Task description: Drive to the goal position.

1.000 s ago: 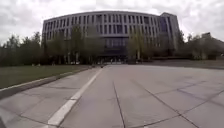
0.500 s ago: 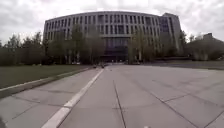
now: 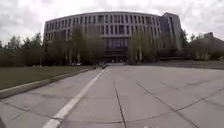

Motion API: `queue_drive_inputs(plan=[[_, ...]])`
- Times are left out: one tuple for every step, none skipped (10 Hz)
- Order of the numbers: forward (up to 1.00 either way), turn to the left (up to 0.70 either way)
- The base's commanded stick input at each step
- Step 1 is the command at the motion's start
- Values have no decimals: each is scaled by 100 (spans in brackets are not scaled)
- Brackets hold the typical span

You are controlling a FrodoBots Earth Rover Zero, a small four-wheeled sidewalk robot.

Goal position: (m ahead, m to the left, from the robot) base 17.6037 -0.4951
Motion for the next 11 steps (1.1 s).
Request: queue_drive_inputs(plan=[[70,0],[70,0],[70,0],[70,-11],[70,-11],[70,0],[70,0],[70,0],[70,0],[70,0],[70,0]])
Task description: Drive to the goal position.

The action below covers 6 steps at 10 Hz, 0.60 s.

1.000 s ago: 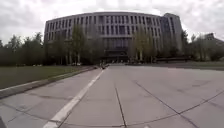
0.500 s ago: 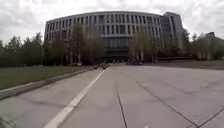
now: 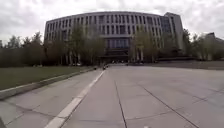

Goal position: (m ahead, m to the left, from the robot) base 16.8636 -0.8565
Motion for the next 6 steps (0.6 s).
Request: queue_drive_inputs(plan=[[70,0],[70,0],[70,0],[70,0],[70,0],[70,0]])
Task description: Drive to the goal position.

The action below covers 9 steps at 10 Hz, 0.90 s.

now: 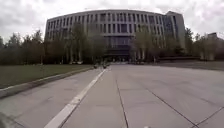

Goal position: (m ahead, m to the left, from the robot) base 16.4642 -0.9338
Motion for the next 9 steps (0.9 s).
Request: queue_drive_inputs(plan=[[70,-8],[70,-14],[70,-14],[70,-5],[70,0],[70,0],[70,0],[70,0],[70,0]])
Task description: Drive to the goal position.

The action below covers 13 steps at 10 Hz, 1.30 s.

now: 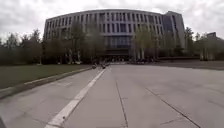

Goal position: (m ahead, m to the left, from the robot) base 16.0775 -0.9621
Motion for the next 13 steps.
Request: queue_drive_inputs(plan=[[70,0],[70,0],[70,0],[70,0],[70,0],[70,0],[70,0],[70,0],[70,0],[70,0],[70,0],[70,0],[70,0]])
